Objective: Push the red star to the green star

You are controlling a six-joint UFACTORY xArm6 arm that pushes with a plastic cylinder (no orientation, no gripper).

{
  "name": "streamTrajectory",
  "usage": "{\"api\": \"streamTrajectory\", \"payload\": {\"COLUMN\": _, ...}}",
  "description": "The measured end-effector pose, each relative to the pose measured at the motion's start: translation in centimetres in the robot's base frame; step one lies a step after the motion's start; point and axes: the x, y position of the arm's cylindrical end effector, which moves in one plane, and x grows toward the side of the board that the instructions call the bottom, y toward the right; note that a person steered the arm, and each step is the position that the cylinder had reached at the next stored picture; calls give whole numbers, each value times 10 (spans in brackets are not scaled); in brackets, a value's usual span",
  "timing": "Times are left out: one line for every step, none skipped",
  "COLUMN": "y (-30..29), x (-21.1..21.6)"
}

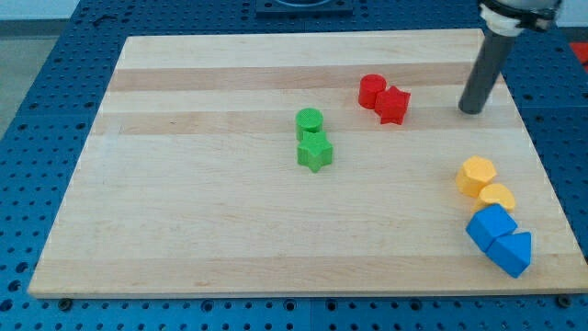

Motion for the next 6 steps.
{"api": "streamTrajectory", "payload": {"y": -29, "x": -1}}
{"api": "streamTrajectory", "payload": {"y": -60, "x": -1}}
{"api": "streamTrajectory", "payload": {"y": -78, "x": -3}}
{"api": "streamTrajectory", "payload": {"y": -86, "x": -19}}
{"api": "streamTrajectory", "payload": {"y": -107, "x": -22}}
{"api": "streamTrajectory", "payload": {"y": -133, "x": -15}}
